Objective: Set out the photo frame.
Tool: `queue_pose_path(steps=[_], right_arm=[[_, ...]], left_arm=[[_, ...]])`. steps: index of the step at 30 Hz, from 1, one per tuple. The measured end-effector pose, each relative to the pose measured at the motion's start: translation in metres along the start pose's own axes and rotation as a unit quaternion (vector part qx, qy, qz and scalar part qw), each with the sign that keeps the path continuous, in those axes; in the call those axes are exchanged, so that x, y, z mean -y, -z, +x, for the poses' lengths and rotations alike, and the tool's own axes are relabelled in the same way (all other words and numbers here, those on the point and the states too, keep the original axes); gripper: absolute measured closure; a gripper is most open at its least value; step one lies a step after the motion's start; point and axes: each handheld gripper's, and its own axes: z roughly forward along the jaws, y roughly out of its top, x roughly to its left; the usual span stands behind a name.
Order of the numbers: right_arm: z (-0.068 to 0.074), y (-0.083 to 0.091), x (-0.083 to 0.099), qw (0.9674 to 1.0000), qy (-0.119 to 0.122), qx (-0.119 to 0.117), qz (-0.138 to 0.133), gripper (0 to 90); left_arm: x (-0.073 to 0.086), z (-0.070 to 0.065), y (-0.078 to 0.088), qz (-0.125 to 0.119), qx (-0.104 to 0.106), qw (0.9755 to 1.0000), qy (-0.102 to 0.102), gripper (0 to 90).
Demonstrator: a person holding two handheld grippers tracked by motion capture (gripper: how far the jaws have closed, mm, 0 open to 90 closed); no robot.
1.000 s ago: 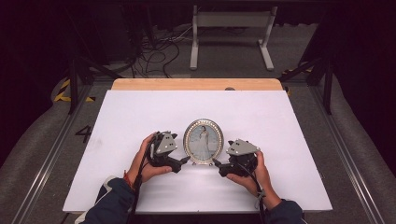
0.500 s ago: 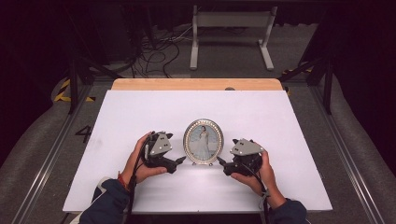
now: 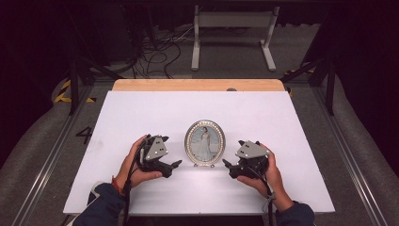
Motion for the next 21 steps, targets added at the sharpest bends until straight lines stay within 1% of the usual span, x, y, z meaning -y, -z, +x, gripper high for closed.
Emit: queue_pose_path(steps=[5, 6, 8, 9, 10, 11, 14, 15, 18, 21], right_arm=[[-0.002, 0.003, 0.003, 1.0, -0.004, -0.002, 0.001, 17.2], [-0.002, 0.003, 0.004, 1.0, -0.004, -0.001, 0.003, 17.1], [-0.003, 0.004, 0.005, 1.0, -0.004, 0.001, 0.003, 17.0], [-0.004, 0.005, 0.005, 0.9999, -0.01, -0.001, 0.003, 17.1], [-0.005, 0.006, 0.005, 0.9998, -0.018, -0.007, 0.002, 17.0], [-0.006, 0.007, 0.005, 0.9998, -0.019, -0.011, 0.001, 17.0], [-0.005, 0.01, 0.004, 0.9999, -0.011, -0.003, 0.0, 16.8], [-0.006, 0.011, 0.005, 1.0, -0.009, 0.0, 0.001, 16.8], [-0.006, 0.011, 0.008, 1.0, -0.003, 0.005, 0.006, 16.6], [-0.008, 0.014, 0.012, 0.9999, -0.004, 0.01, 0.007, 16.5]], left_arm=[[0.004, -0.001, 0.002, 0.005, 0.001, 1.0, -0.003, 9.8], [0.005, -0.001, 0.003, 0.006, 0.0, 1.0, -0.006, 9.8], [0.007, -0.001, 0.005, 0.006, -0.002, 1.0, -0.006, 9.7], [0.007, -0.001, 0.007, 0.007, -0.004, 1.0, -0.006, 9.7], [0.008, -0.001, 0.008, 0.005, -0.005, 1.0, -0.005, 9.7], [0.009, -0.001, 0.009, 0.005, -0.006, 0.9999, -0.006, 9.7], [0.011, 0.0, 0.012, 0.002, -0.005, 1.0, 0.001, 9.7], [0.012, 0.0, 0.013, 0.002, -0.007, 1.0, -0.001, 9.7], [0.014, -0.001, 0.015, 0.002, -0.009, 1.0, 0.0, 9.7], [0.017, -0.001, 0.017, 0.001, -0.011, 0.9999, 0.004, 9.7]])
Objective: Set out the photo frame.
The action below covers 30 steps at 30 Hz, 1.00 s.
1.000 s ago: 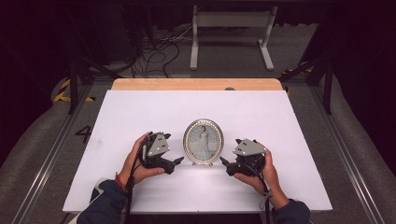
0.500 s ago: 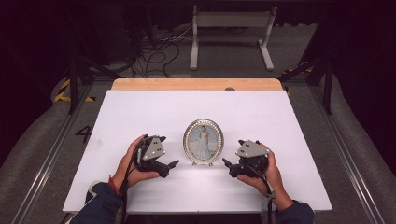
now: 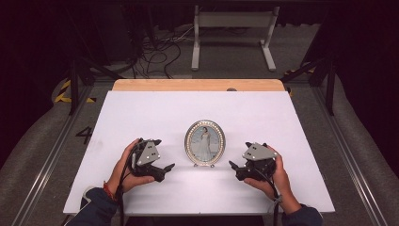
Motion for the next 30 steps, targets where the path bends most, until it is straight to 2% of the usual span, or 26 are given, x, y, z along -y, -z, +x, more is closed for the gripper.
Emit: queue_pose_path(steps=[5, 7, 14, 18, 23, 24, 30], right_arm=[[-0.004, 0.005, 0.006, 1.0, -0.001, 0.008, 0.002, 16.5], [-0.007, 0.006, 0.009, 0.9999, -0.004, 0.01, 0.004, 16.5], [-0.01, 0.009, 0.016, 0.9998, -0.008, 0.015, 0.005, 16.4], [-0.011, 0.012, 0.021, 0.9997, -0.014, 0.018, -0.002, 16.4], [-0.016, 0.015, 0.027, 0.9995, -0.019, 0.025, -0.004, 16.3], [-0.016, 0.015, 0.027, 0.9995, -0.019, 0.025, -0.004, 16.3], [-0.021, 0.023, 0.035, 0.9993, -0.02, 0.032, -0.006, 16.1]], left_arm=[[0.005, 0.0, 0.002, 0.006, -0.002, 1.0, -0.002, 9.7], [0.006, 0.001, 0.004, 0.001, -0.001, 1.0, 0.003, 9.4], [0.013, 0.004, 0.012, 0.002, -0.011, 0.9999, 0.005, 9.1], [0.018, 0.006, 0.017, -0.003, -0.015, 0.9998, 0.014, 8.9], [0.023, 0.006, 0.019, 0.006, -0.016, 0.9998, 0.013, 8.9], [0.024, 0.006, 0.02, 0.01, -0.016, 0.9998, 0.007, 8.9], [0.029, 0.007, 0.029, 0.003, -0.021, 0.9997, 0.013, 8.9]])
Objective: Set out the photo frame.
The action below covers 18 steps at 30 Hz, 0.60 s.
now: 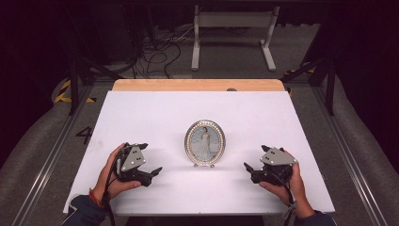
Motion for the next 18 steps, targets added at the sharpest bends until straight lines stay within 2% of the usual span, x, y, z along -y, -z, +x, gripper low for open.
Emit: queue_pose_path(steps=[5, 8, 18], right_arm=[[-0.005, 0.007, 0.007, 1.0, -0.006, 0.006, -0.002, 16.0], [-0.008, 0.01, 0.011, 0.9999, -0.009, 0.009, -0.005, 16.0], [-0.016, 0.019, 0.024, 0.9997, -0.016, 0.019, -0.002, 15.9]], left_arm=[[0.009, 0.003, 0.005, 0.007, -0.008, 0.9999, 0.01, 8.7], [0.013, 0.005, 0.008, 0.009, -0.011, 0.9999, 0.009, 8.7], [0.022, 0.007, 0.016, 0.007, -0.011, 0.9998, 0.018, 8.7]])
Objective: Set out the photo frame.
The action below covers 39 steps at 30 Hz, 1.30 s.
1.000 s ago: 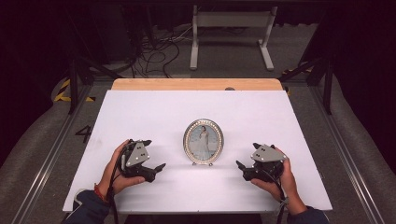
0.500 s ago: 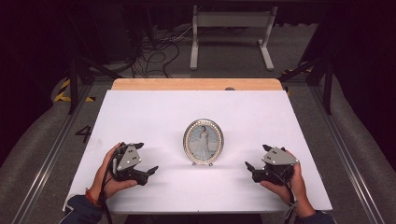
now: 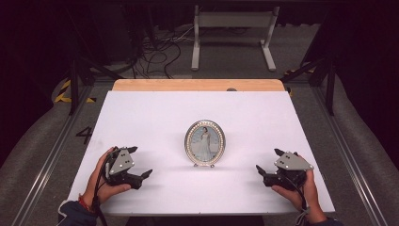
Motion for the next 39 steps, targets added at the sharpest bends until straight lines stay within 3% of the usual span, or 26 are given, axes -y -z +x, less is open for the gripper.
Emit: queue_pose_path(steps=[16, 22, 39], right_arm=[[-0.011, 0.012, 0.021, 0.9995, -0.027, 0.012, -0.015, 15.1], [-0.011, 0.015, 0.026, 0.9993, -0.029, 0.019, -0.009, 15.1], [-0.022, 0.029, 0.046, 0.9973, -0.063, 0.037, -0.01, 14.5]], left_arm=[[0.016, 0.005, 0.013, 0.001, -0.012, 0.9998, 0.019, 8.4], [0.022, 0.007, 0.017, 0.0, -0.016, 0.9995, 0.026, 8.4], [0.042, 0.014, 0.031, -0.001, -0.026, 0.9983, 0.053, 8.4]])
